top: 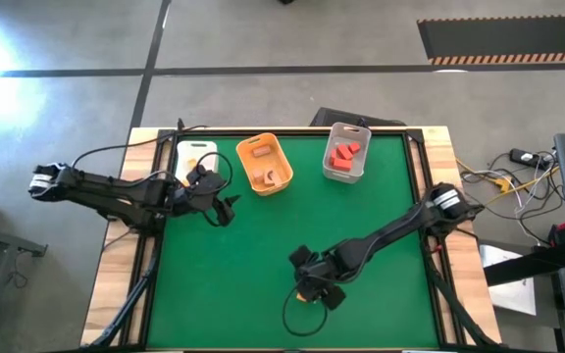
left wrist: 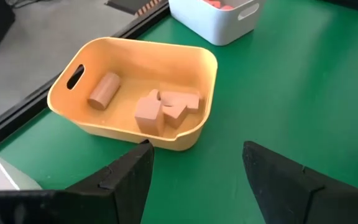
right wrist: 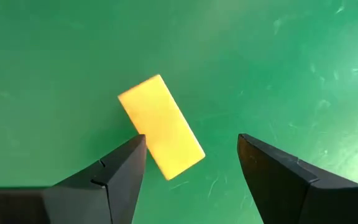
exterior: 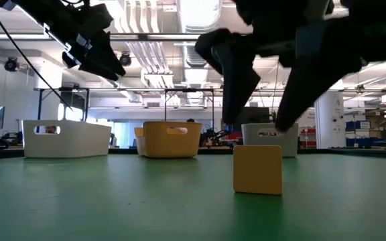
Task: Sort & place blocks by color
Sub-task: Put the yellow block into the white bin
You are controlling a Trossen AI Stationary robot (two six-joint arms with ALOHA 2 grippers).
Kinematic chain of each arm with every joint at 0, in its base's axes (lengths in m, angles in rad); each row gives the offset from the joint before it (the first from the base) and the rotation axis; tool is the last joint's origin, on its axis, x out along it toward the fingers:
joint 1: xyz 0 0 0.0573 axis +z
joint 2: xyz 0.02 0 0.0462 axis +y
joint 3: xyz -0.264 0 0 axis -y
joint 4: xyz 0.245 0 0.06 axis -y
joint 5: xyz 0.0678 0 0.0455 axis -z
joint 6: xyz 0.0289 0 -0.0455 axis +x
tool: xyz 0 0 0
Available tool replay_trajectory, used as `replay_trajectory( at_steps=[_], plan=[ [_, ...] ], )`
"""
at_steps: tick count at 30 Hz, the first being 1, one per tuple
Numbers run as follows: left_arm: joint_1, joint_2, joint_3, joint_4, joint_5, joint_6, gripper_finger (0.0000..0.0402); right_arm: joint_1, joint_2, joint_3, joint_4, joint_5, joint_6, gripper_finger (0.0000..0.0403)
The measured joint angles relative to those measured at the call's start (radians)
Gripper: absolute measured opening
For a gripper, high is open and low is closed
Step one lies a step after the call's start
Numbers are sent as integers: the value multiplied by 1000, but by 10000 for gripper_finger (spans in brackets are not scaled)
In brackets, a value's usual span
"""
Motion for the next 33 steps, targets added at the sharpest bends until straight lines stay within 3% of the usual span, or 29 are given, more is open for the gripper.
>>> replay_trajectory(
  at_steps=[15, 19, 23, 29, 33],
  plan=[
    [0, 3, -1, 42, 0, 51, 230, -3, 96, 5, 42, 1, -88, 235],
    [0, 5, -2, 55, 0, 53, 230, -4, 111, 5, 45, -3, -87, 197],
    [0, 5, -8, 59, 0, 50, 230, -8, 107, 5, 47, 2, -61, 122],
    [-24, 6, -42, 191, 3, 79, 230, -34, 59, -2, 28, 13, 62, 116],
    [-73, 10, -62, 311, 6, 143, 230, -58, 24, -26, 60, 116, 148, 116]
  ],
)
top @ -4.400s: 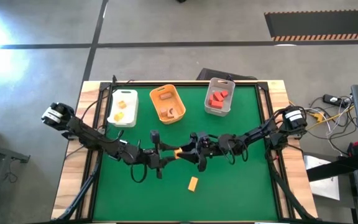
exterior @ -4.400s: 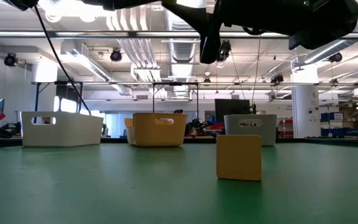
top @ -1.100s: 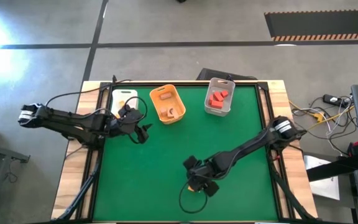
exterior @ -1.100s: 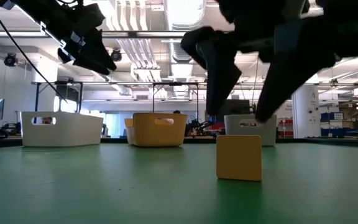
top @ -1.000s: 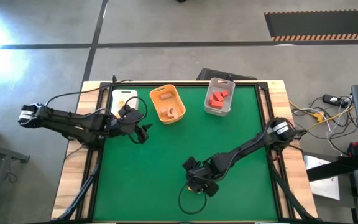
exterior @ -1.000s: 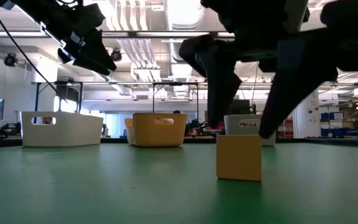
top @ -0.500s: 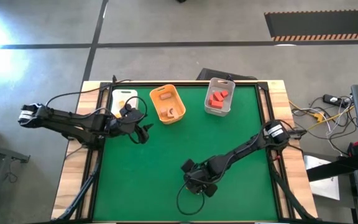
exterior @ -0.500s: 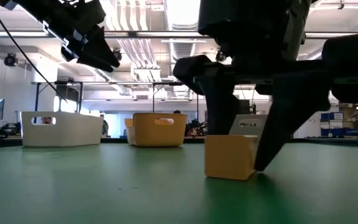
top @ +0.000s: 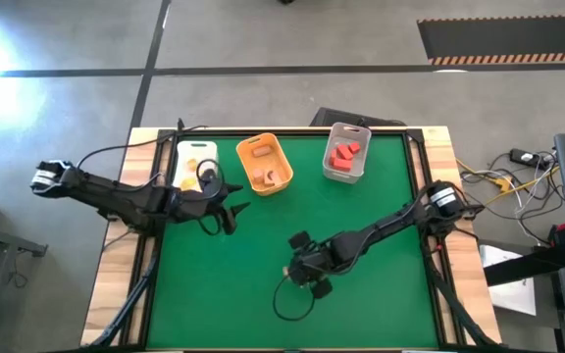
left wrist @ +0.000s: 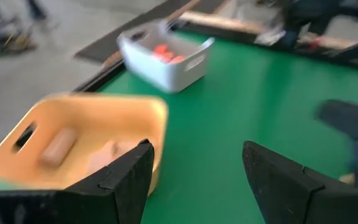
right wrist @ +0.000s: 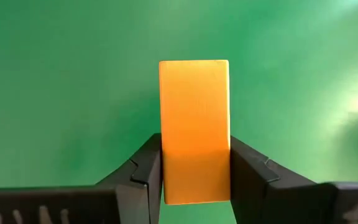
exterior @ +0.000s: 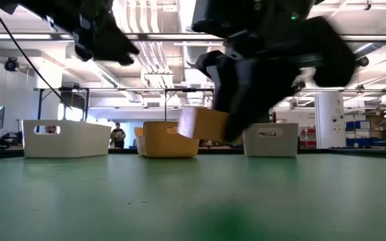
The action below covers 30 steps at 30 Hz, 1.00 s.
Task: Sort & place blocks by color
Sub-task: Put the yellow block into the white bin
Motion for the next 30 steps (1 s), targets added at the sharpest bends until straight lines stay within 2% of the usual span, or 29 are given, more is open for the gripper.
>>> replay_trajectory(
  at_steps=[4, 8, 12, 15, 18, 23, 30],
  plan=[
    [-73, 18, -5, 138, 5, 112, 230, -9, -33, -79, 200, 84, 28, 116],
    [-143, 35, -6, 257, 19, 230, 230, -17, -58, -194, 523, 135, 44, 116],
    [-196, 51, -10, 347, 46, 321, 230, -39, -60, -321, 964, 175, 49, 116],
    [-218, 60, -10, 389, 72, 346, 230, -58, -44, -420, 1348, 171, 92, 116],
    [-226, 71, -11, 435, 125, 353, 230, -74, -26, -499, 1642, 173, 120, 116],
    [-226, 127, -25, 583, 153, 373, 230, -89, -13, -549, 1852, 178, 140, 116],
    [-225, 260, -53, 867, 159, 412, 230, -87, -11, -540, 1851, 170, 126, 116]
  ],
)
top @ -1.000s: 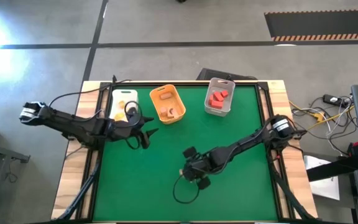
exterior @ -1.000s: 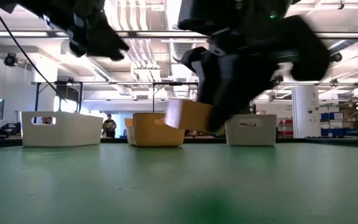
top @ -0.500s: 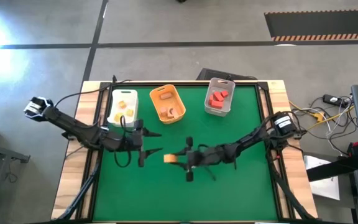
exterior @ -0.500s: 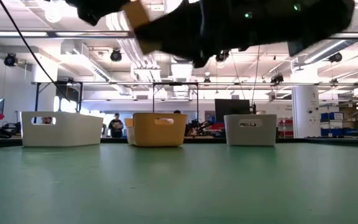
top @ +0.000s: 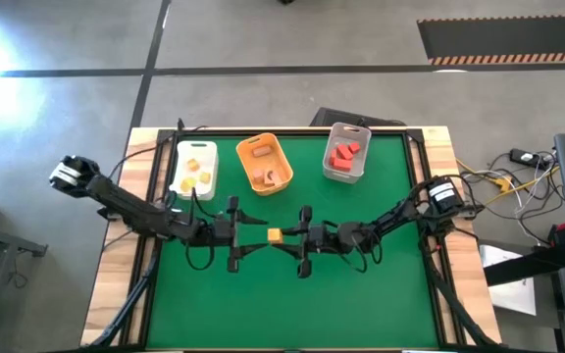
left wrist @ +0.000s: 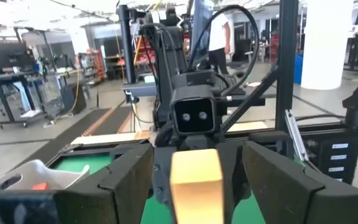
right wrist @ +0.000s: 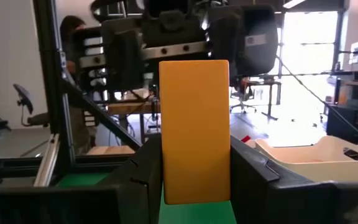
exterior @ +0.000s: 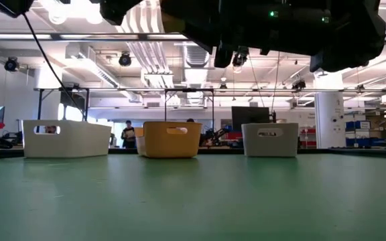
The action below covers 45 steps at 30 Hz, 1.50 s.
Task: Sort & place blocks by color
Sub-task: Put the yellow block into the white bin
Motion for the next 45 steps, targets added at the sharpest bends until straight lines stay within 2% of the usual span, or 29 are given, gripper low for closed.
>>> replay_trajectory(
  at_steps=[7, 21, 25, 31, 37, 39, 42, 45],
  plan=[
    [1, 126, 10, 155, 44, 15, 230, 0, 0, 2, -4, 2, -1, 116],
    [35, 210, 16, 210, 44, 12, 228, 0, 1, 12, -4, 0, -10, 116],
    [35, 219, 19, 215, 45, 15, 198, 0, 1, 13, -5, -1, -13, 116],
    [39, 210, 17, 214, 45, 4, 116, 0, 1, 13, -25, -4, -28, 116],
    [49, 207, 11, 201, 22, -11, 116, 0, -2, 13, -47, 17, -4, 116],
    [55, 204, 11, 198, 12, -22, 116, 2, -10, 13, -61, 68, 37, 147],
    [65, 181, 16, 150, -63, -8, 116, -1, -49, 13, -146, 146, 84, 231],
    [70, 145, 18, 15, -257, -10, 116, 0, -119, 13, -321, 245, 113, 300]
  ],
)
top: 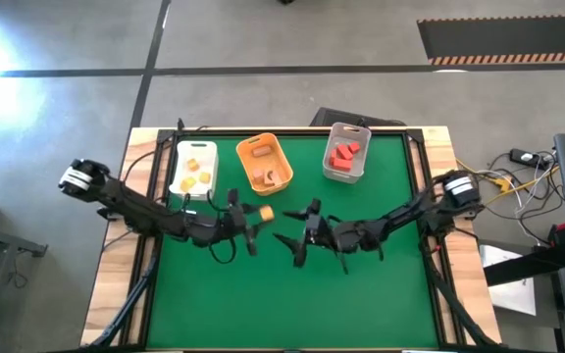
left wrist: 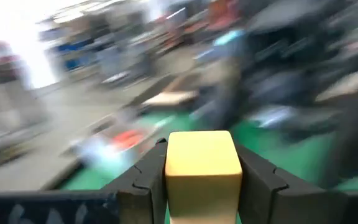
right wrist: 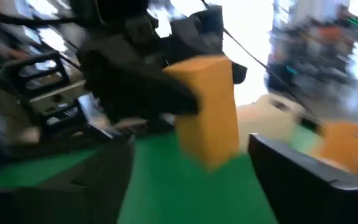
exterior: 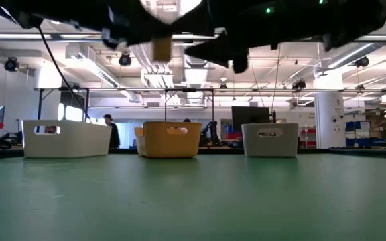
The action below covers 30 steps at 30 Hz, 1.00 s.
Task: Sort & place blocks by color
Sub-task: Put the yellow block into the white bin
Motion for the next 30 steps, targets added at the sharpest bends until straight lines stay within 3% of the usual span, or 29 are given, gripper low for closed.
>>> replay_trajectory(
  at_steps=[3, 6, 9, 11, 14, 19, 21, 30],
  plan=[
    [18, -57, 1, -208, -306, -23, 116, 1, -86, 0, -245, 123, 93, 336],
    [63, -121, -11, -439, -593, -56, 116, -1, -176, 0, -483, 210, 239, 347],
    [147, -180, -27, -676, -736, -165, 116, 0, -247, 0, -655, 240, 346, 345],
    [225, -220, -33, -800, -724, -257, 116, 1, -277, 0, -726, 240, 375, 339],
    [373, -259, -40, -969, -628, -356, 116, 0, -287, 0, -739, 241, 370, 328],
    [610, -281, -40, -1102, -257, -502, 116, -4, -278, 0, -721, 241, 331, 324],
    [673, -273, -40, -1133, -154, -538, 117, -4, -276, -1, -727, 240, 327, 324],
    [737, -211, -40, -1123, -132, -556, 229, -5, -262, -1, -733, 257, 319, 324]
  ],
)
